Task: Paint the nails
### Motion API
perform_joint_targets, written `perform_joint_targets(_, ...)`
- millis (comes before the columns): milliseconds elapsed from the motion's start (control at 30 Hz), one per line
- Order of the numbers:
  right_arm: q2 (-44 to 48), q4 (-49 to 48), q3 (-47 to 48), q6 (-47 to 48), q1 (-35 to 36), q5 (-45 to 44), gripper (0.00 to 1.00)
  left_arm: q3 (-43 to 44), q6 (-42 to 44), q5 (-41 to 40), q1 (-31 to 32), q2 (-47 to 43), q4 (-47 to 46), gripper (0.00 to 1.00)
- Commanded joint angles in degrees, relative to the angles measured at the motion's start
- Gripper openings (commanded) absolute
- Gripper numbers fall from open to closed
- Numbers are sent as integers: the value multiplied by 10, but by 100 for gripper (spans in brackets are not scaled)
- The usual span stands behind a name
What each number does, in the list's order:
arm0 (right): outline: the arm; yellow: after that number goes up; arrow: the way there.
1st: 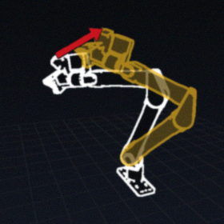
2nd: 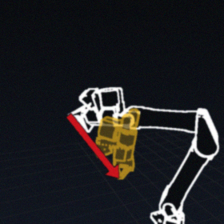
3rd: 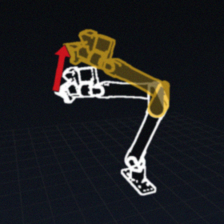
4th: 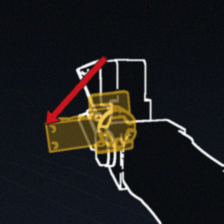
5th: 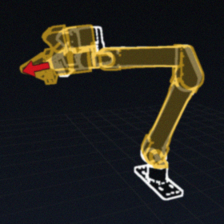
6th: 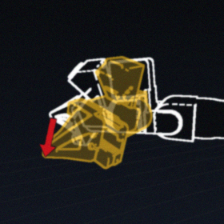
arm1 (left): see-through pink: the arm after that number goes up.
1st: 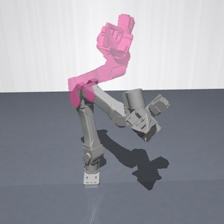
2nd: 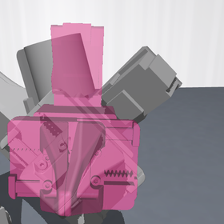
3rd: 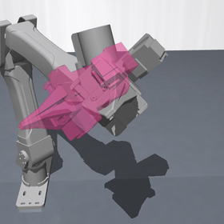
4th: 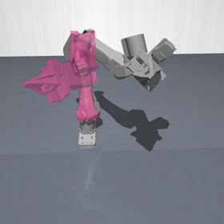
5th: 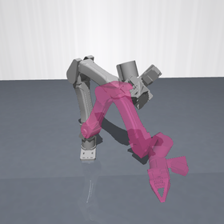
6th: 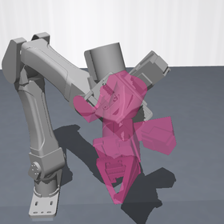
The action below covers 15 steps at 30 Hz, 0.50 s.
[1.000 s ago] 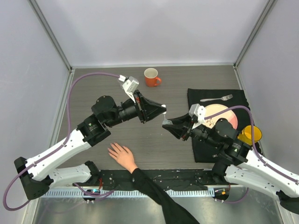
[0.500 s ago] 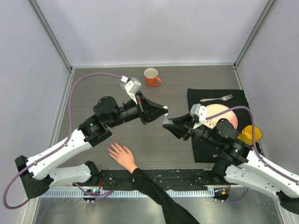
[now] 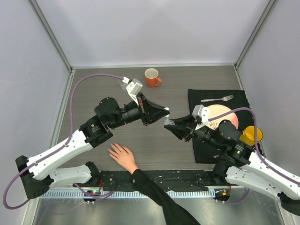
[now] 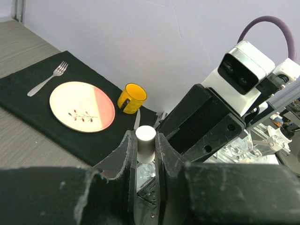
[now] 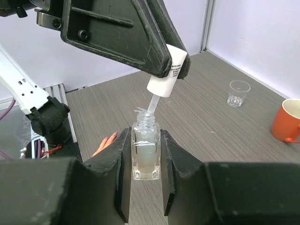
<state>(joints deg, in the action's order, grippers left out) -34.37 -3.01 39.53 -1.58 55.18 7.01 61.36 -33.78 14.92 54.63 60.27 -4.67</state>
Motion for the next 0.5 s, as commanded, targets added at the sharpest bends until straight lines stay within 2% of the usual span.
perform_joint_targets(0,6,-47,5,4,-1,-12,1,-4,6,0,9,3,-33,0)
perform_joint_targets(467,17,-51,1,4,0,-22,1,-16,6,-5,21,0,-32,0)
